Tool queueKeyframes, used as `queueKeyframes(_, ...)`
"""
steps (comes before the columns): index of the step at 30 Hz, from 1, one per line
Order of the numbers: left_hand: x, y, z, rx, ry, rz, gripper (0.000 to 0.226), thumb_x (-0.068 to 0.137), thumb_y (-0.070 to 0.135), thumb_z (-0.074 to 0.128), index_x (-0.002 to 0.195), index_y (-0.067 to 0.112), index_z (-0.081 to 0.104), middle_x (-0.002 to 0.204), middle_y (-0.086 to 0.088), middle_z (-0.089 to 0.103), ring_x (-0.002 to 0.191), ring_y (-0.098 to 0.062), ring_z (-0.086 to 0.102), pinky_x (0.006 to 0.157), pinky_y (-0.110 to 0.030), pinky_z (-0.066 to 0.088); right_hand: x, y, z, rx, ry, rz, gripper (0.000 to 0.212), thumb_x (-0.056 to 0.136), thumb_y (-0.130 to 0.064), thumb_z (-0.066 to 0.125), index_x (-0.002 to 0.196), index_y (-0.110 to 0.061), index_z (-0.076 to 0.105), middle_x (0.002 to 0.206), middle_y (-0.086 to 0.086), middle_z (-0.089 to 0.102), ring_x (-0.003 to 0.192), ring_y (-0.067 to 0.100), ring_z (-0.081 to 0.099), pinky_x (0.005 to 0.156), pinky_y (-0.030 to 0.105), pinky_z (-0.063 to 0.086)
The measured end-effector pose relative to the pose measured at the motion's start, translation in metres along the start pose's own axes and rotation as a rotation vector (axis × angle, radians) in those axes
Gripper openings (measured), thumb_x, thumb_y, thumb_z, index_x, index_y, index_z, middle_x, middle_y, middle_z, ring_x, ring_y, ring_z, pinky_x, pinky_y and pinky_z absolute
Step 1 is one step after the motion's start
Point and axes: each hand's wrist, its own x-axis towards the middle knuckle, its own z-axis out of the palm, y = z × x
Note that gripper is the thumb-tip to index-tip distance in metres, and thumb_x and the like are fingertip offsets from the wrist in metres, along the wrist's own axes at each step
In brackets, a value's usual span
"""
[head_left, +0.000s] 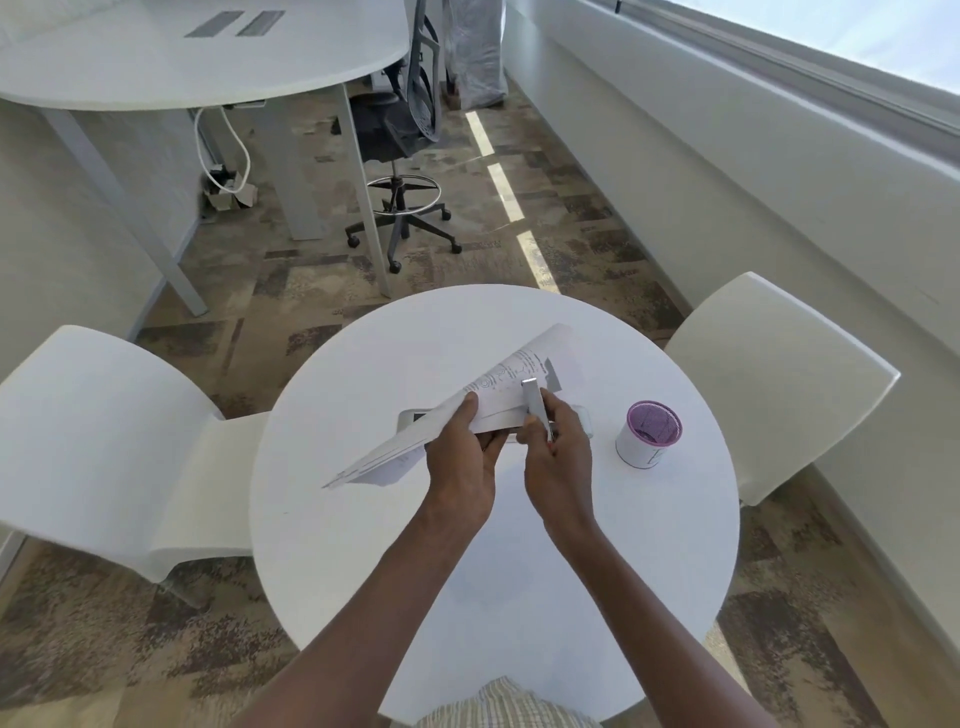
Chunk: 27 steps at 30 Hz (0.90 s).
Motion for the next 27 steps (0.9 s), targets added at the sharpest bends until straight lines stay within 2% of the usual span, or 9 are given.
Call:
queueKeyframes(3, -0.002, 0.001, -0.001, -0.004, -0.033, 0.006, 0.017, 0.099, 0.007, 0.055, 0.109, 0.018, 0.063, 0.101, -0.007, 0.078, 0.094, -0.025, 0.077, 0.076, -0.036, 0.064, -0.001, -0.003, -0.002, 0.066, -0.011, 0.021, 0.034, 0.102, -0.017, 0.049, 0.136, -0.019, 0.05, 0.125, -0.004, 0.063, 0.103, 0.023, 0.063, 0.077, 0.018, 0.055)
queueKeyframes(7, -0.005, 0.005, 0.0, -0.021, -0.082, 0.003, 0.02, 0.1, 0.006, 0.053, 0.114, 0.016, 0.063, 0.097, -0.004, 0.08, 0.091, -0.024, 0.077, 0.071, -0.033, 0.063, 0.001, -0.009, -0.003, 0.096, -0.02, 0.031, 0.027, 0.101, -0.022, 0.053, 0.128, -0.019, 0.056, 0.11, -0.018, 0.064, 0.093, 0.018, 0.063, 0.073, 0.022, 0.056)
queueKeyframes(12, -0.009, 0.008, 0.002, -0.019, -0.07, 0.008, 0.02, 0.099, 0.006, 0.056, 0.112, 0.018, 0.065, 0.105, -0.006, 0.078, 0.093, -0.024, 0.077, 0.074, -0.036, 0.064, 0.002, -0.014, -0.007, 0.147, -0.036, 0.047, 0.027, 0.101, -0.021, 0.054, 0.127, -0.015, 0.058, 0.108, 0.0, 0.069, 0.08, 0.013, 0.059, 0.06, 0.015, 0.049)
queueKeyframes(15, -0.011, 0.008, 0.003, -0.021, -0.061, 0.005, 0.021, 0.098, 0.005, 0.057, 0.111, 0.019, 0.065, 0.113, -0.009, 0.075, 0.1, -0.026, 0.075, 0.084, -0.039, 0.063, 0.003, -0.017, -0.009, 0.163, -0.049, 0.069, 0.027, 0.1, -0.023, 0.055, 0.126, -0.015, 0.058, 0.108, 0.004, 0.068, 0.078, 0.012, 0.059, 0.059, 0.016, 0.048)
queueKeyframes(18, -0.013, 0.009, 0.005, -0.017, -0.061, 0.02, 0.023, 0.098, 0.004, 0.058, 0.115, 0.018, 0.063, 0.117, -0.01, 0.073, 0.103, -0.026, 0.074, 0.082, -0.037, 0.063, 0.004, -0.017, -0.012, 0.166, -0.061, 0.057, 0.026, 0.099, -0.026, 0.057, 0.122, -0.013, 0.059, 0.102, 0.006, 0.067, 0.078, 0.016, 0.058, 0.057, 0.016, 0.046)
queueKeyframes(21, -0.012, 0.01, 0.007, -0.019, -0.057, 0.032, 0.027, 0.098, 0.005, 0.059, 0.122, 0.017, 0.06, 0.121, -0.011, 0.072, 0.107, -0.027, 0.072, 0.084, -0.038, 0.063, 0.004, -0.016, -0.013, 0.18, -0.013, 0.081, 0.029, 0.091, -0.03, 0.069, 0.099, -0.003, 0.061, 0.079, 0.009, 0.059, 0.068, 0.021, 0.05, 0.057, 0.027, 0.042)
queueKeyframes(23, -0.011, 0.012, 0.009, -0.027, -0.059, 0.033, 0.032, 0.098, 0.006, 0.059, 0.128, 0.015, 0.058, 0.123, -0.012, 0.071, 0.108, -0.028, 0.072, 0.083, -0.038, 0.063, 0.003, -0.015, -0.014, 0.229, 0.021, 0.119, 0.042, 0.083, -0.03, 0.077, 0.079, 0.004, 0.052, 0.065, 0.01, 0.049, 0.059, 0.021, 0.043, 0.054, 0.031, 0.039)
queueKeyframes(25, -0.011, 0.014, 0.011, -0.05, -0.056, 0.031, 0.038, 0.097, 0.006, 0.06, 0.134, 0.012, 0.056, 0.126, -0.013, 0.07, 0.108, -0.028, 0.072, 0.079, -0.035, 0.064, 0.001, -0.016, -0.015, 0.31, 0.027, 0.167, 0.043, 0.077, -0.029, 0.083, 0.065, -0.005, 0.049, 0.054, 0.005, 0.044, 0.048, 0.019, 0.041, 0.048, 0.027, 0.04)
queueKeyframes(27, -0.01, 0.014, 0.014, -0.074, -0.061, 0.032, 0.038, 0.097, 0.006, 0.061, 0.133, 0.013, 0.056, 0.124, -0.013, 0.07, 0.105, -0.026, 0.073, 0.078, -0.035, 0.064, 0.002, -0.019, -0.016, 0.403, 0.012, 0.243, 0.041, 0.075, -0.029, 0.085, 0.061, -0.014, 0.049, 0.05, -0.001, 0.042, 0.045, 0.016, 0.04, 0.048, 0.025, 0.041)
